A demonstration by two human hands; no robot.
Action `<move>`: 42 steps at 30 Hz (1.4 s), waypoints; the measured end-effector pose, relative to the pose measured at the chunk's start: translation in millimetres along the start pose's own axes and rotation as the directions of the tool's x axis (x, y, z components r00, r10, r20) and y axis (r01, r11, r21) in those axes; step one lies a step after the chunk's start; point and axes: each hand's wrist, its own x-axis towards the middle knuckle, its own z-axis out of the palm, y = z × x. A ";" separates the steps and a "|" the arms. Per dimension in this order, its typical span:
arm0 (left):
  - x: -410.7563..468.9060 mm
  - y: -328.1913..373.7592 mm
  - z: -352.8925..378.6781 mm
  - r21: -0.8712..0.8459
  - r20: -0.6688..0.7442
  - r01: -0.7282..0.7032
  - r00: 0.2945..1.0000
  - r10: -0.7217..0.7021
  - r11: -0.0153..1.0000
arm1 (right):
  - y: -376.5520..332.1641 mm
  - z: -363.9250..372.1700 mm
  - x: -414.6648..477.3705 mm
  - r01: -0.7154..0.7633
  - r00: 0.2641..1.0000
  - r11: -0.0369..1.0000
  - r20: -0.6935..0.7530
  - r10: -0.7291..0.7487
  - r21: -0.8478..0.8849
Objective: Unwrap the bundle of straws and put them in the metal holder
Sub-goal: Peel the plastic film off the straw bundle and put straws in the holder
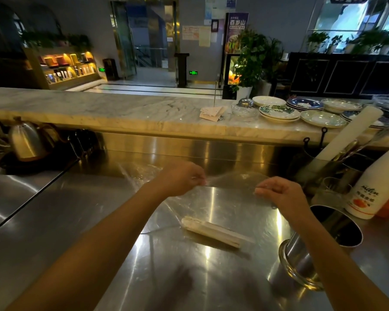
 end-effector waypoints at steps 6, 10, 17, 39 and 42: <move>9.6 6.7 -3.8 0.049 -0.124 -0.014 0.992 0.020 0.999 | 2.2 -2.6 -4.4 0.015 1.000 0.999 0.006 -0.015 0.033; 13.3 18.7 4.3 0.068 -0.003 -0.024 1.000 0.024 0.997 | 4.2 -1.2 -6.8 0.020 1.000 0.999 0.004 -0.021 0.045; 28.0 38.6 -1.0 0.035 -0.040 -0.079 0.996 0.081 0.996 | 10.6 -6.3 -11.0 -0.016 1.000 0.996 -0.008 0.016 0.082; 75.8 119.8 -167.9 -0.016 -0.253 -0.211 0.947 0.200 0.977 | 3.2 -39.2 -29.3 0.019 0.945 0.957 -0.319 0.077 0.288; 75.9 129.4 -167.4 -0.021 -0.258 -0.247 0.937 0.234 0.969 | 1.2 -48.2 -35.3 0.047 0.932 0.953 -0.357 0.066 0.299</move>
